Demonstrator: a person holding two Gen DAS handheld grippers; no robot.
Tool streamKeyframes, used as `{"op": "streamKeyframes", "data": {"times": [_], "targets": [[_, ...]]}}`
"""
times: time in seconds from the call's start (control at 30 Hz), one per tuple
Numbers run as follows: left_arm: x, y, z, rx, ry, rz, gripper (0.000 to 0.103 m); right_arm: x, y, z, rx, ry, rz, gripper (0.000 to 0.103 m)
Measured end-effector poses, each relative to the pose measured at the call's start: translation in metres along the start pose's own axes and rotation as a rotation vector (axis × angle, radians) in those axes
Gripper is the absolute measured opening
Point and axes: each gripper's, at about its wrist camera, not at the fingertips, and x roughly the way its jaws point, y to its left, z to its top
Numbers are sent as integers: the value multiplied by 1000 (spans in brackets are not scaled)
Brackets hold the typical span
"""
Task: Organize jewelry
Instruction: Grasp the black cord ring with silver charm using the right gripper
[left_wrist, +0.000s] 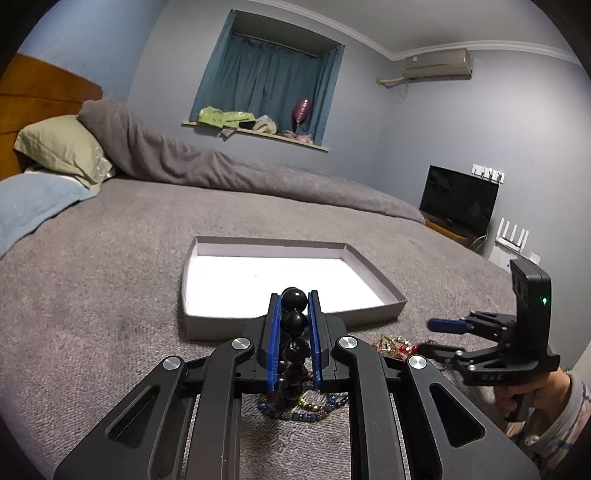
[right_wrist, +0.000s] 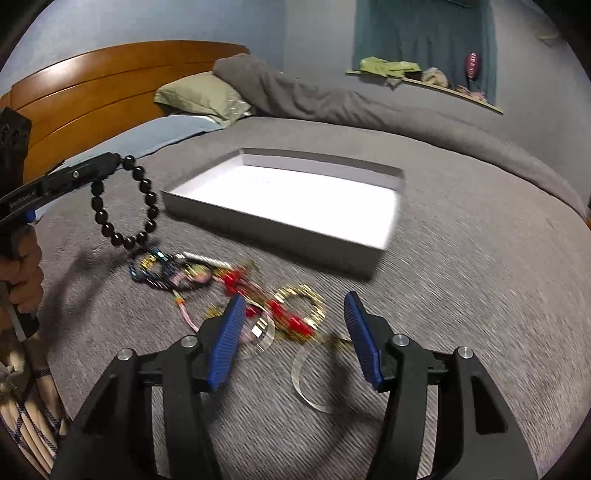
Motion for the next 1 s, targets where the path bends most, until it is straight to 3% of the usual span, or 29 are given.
{"op": "streamKeyframes", "data": {"times": [0.37,0.6,0.7,0.77,0.87,1.0], "targets": [[-5,7,0,-8,-5,3,15,21,57,14,-109,-2,122,55],[-7,9,0,-6,-5,-2,15,42,76,15,-146,48,113,53],[-8,10,0,-8,-6,-4,15,47,81,14,-162,65,103,37],[-9,11,-1,-9,-6,-4,15,49,82,13,-168,79,103,19],[-10,11,-1,-11,-9,-4,15,47,83,13,-182,76,94,8],[-10,11,-1,-13,-10,-2,15,40,81,11,-188,62,88,6]]}}
